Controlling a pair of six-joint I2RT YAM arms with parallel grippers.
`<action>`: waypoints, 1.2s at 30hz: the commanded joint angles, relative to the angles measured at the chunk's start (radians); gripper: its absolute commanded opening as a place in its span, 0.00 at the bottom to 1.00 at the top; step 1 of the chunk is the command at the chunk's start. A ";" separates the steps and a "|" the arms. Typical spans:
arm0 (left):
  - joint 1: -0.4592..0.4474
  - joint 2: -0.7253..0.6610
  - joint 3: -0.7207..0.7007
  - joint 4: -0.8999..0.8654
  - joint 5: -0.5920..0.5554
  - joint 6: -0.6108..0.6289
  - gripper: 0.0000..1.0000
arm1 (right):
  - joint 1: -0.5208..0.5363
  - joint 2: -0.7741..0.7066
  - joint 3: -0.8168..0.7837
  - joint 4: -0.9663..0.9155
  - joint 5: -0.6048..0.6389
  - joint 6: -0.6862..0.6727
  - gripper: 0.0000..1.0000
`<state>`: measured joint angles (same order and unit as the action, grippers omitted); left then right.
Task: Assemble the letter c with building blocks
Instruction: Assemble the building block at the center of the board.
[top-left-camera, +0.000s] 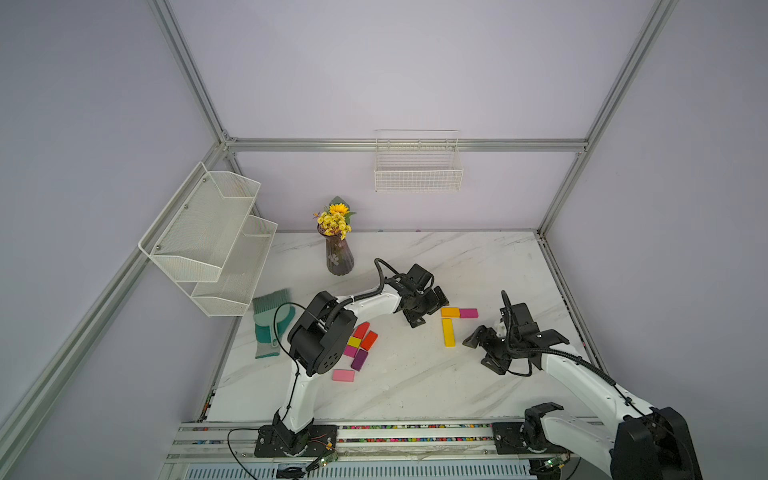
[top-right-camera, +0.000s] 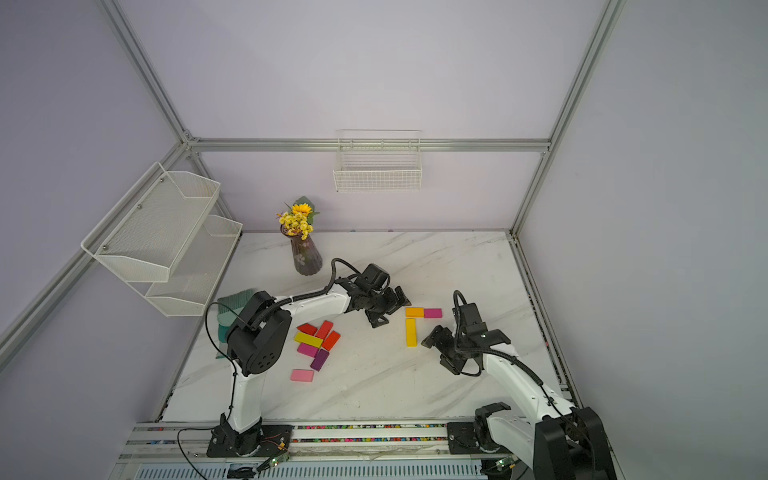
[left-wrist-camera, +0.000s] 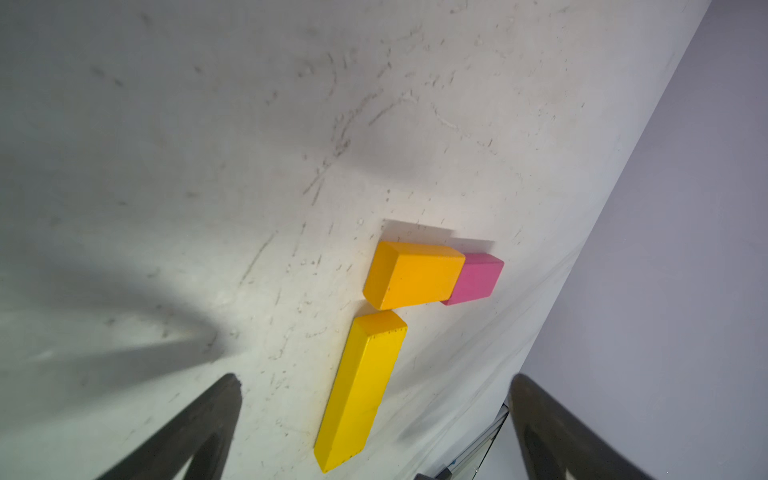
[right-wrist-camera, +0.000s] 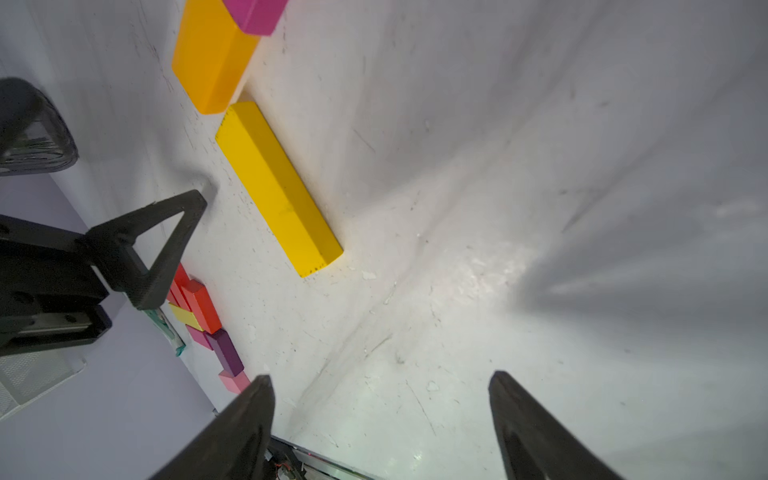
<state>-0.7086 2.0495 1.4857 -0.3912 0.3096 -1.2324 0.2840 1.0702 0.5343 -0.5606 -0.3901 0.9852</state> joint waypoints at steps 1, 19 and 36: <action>0.039 -0.067 0.028 -0.048 0.054 0.088 1.00 | 0.108 0.002 -0.029 0.189 0.080 0.205 0.83; 0.151 -0.093 0.015 -0.106 0.144 0.189 1.00 | 0.373 0.240 -0.063 0.533 0.324 0.504 0.83; 0.181 -0.069 0.028 -0.097 0.184 0.203 1.00 | 0.373 0.223 -0.081 0.535 0.407 0.565 0.83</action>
<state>-0.5323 1.9968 1.4868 -0.4957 0.4622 -1.0538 0.6521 1.2827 0.4591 -0.0010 -0.0166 1.4994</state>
